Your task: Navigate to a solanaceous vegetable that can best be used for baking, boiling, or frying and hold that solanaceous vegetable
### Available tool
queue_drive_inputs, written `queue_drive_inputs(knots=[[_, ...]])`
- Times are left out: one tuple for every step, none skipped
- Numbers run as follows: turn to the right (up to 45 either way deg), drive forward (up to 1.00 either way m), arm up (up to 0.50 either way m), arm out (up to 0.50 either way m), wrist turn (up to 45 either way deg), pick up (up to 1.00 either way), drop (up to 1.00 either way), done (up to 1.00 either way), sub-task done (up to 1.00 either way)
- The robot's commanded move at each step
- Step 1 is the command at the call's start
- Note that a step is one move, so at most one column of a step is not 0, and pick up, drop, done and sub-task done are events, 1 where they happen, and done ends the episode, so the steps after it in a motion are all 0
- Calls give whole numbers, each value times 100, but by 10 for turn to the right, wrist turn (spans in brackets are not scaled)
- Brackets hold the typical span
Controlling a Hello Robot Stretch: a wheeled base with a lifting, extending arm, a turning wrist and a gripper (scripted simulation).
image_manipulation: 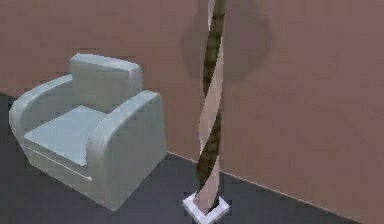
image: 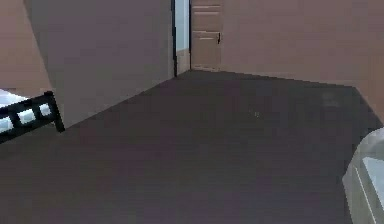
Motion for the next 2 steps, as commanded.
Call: queue_drive_inputs(knots=[[0, 100, 0, 0, 0, 0, 0, 0, 0], [0, 100, 0, 0, 0, 0, 0, 0, 0]])
